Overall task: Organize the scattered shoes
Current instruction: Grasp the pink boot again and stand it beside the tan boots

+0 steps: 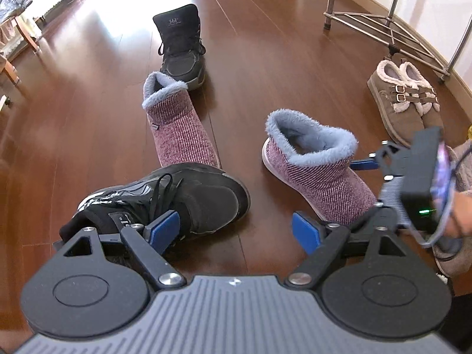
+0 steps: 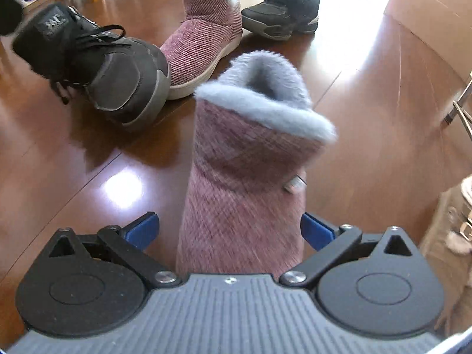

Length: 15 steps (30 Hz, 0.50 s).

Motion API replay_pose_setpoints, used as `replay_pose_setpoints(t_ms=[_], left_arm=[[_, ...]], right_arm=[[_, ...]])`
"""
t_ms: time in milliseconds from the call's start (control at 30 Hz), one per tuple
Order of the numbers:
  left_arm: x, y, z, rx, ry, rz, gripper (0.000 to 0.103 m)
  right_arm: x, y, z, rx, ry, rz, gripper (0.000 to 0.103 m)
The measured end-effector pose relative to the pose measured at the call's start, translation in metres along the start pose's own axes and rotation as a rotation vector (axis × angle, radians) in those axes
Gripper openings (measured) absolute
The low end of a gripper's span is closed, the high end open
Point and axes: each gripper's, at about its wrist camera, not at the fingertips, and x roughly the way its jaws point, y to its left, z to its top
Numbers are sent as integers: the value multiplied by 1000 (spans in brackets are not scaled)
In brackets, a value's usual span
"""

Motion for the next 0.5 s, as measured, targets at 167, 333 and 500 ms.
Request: replay_pose_setpoints(t_ms=[167,333,500], left_arm=[[5,0,0,7,8,-1,85],[14,1,3,4,25,-15,85],[25,-2,6,6,41,-32,85]], right_arm=[[19,-37,10,237,-8,-62,68],[12,-98,11,403,-47,-213,61],[9,-147,1,450,-2,-399,72]])
